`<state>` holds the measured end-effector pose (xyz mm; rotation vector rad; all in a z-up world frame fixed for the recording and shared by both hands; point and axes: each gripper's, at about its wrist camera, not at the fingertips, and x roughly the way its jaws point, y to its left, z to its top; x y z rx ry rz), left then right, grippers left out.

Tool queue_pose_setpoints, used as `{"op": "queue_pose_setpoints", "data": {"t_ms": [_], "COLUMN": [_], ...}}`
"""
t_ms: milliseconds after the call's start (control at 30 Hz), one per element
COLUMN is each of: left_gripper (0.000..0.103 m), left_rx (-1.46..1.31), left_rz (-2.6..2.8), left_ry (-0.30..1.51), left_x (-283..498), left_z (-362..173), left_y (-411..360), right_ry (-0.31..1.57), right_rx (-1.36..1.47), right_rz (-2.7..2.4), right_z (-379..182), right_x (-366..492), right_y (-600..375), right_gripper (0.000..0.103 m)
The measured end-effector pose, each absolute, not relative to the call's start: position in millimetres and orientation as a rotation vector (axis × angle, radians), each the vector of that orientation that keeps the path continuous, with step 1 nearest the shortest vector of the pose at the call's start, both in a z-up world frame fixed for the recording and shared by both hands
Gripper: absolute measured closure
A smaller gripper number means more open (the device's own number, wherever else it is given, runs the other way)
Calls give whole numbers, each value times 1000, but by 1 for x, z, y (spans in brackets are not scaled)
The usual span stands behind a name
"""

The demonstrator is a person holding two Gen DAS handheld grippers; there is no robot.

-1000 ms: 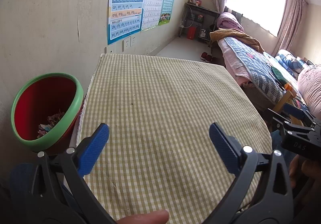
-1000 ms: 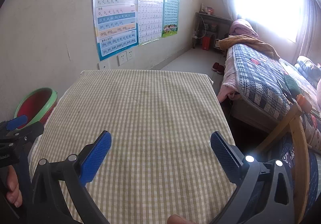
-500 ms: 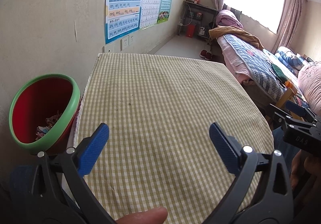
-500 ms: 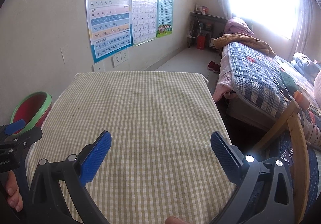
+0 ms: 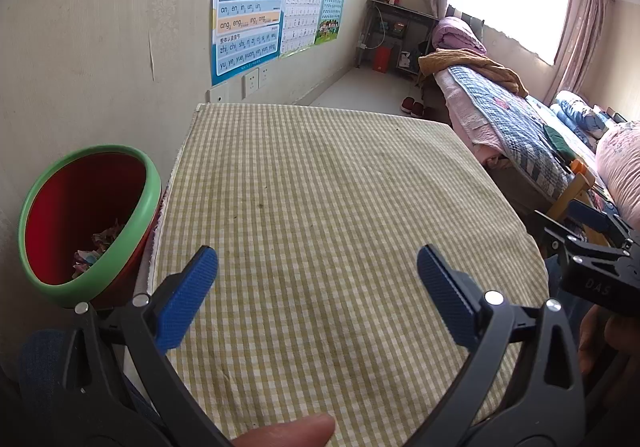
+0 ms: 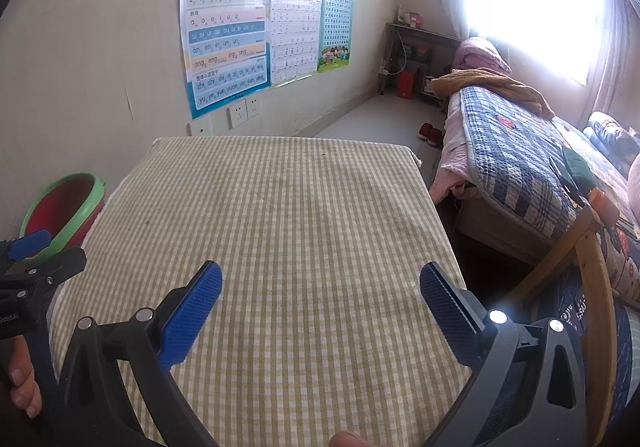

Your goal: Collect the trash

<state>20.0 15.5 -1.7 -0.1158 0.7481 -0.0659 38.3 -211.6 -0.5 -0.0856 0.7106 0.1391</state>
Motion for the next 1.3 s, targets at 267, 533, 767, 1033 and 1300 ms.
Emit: {"op": "queue_pose_setpoints", "data": {"t_ms": [267, 533, 767, 1033, 1300], "left_gripper": [6, 6, 5, 5, 6], "left_rx": [-115, -114, -113, -112, -108], "left_rz": [-63, -61, -61, -58, -86], "left_ry": [752, 746, 749, 754, 725], "left_x": [21, 20, 21, 22, 17], "left_z": [-3, -2, -3, -5, -2], "left_y": [16, 15, 15, 15, 12], "right_ry": [729, 711, 716, 721, 728], "right_rx": [-80, -93, -87, -87, -94], "right_rz": [138, 142, 139, 137, 142], "right_z": [-4, -1, -2, -2, -5], "right_x": [40, 37, 37, 38, 40], "right_y": [-210, -208, -209, -207, -206], "right_gripper": [7, 7, 7, 7, 7]}}
